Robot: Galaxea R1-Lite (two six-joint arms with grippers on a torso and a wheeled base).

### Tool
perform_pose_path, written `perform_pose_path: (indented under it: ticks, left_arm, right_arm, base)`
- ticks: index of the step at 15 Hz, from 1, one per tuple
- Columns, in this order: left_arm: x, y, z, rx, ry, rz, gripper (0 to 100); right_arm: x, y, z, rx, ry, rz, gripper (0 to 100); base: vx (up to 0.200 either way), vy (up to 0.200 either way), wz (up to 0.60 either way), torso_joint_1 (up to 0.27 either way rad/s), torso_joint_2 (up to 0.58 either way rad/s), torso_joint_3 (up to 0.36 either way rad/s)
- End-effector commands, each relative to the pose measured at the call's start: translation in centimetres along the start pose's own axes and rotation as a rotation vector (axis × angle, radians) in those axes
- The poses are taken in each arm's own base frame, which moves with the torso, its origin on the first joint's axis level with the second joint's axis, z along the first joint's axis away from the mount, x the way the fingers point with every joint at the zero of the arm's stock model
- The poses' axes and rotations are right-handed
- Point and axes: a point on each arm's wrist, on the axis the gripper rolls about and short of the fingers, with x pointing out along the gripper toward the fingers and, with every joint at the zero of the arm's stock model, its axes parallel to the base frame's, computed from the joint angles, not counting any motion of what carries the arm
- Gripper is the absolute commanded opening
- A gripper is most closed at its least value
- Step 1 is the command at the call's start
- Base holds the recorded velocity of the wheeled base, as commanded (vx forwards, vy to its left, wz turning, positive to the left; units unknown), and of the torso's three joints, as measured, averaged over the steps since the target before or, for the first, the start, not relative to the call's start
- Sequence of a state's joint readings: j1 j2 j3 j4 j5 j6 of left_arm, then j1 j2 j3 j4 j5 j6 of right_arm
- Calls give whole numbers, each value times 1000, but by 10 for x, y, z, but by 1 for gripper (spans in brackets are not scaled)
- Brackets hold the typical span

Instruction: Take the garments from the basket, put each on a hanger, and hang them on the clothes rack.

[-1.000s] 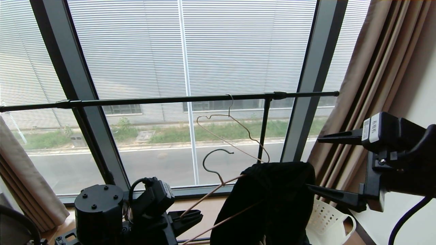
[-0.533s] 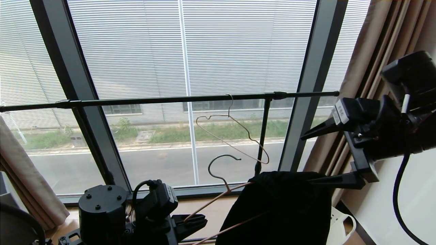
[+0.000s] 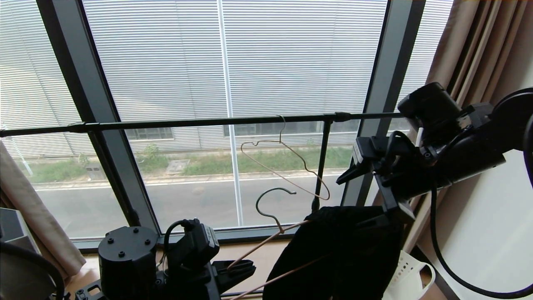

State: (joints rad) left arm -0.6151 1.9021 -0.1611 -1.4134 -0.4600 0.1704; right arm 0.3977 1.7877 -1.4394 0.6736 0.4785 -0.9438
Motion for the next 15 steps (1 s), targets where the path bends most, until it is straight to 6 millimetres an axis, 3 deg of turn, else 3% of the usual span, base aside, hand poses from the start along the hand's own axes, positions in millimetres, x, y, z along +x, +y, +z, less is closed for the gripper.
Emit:
perform_pose_path:
  ticks: [1, 10, 15]
  left_arm:
    - [2, 0, -3, -2, 5, -1, 0]
    - [2, 1, -6, -2, 2, 2, 0]
    - [3, 6, -7, -12, 1, 20, 0]
  right_arm:
    - [13, -7, -2, 11, 16, 19, 100]
    - [40, -4, 35, -60, -4, 50, 100]
    - [33, 5, 32, -43, 27, 86, 100]
  base:
    - [0, 0, 0, 0, 0, 0]
    - [0, 0, 0, 0, 0, 0]
    - [0, 0, 0, 0, 0, 0]
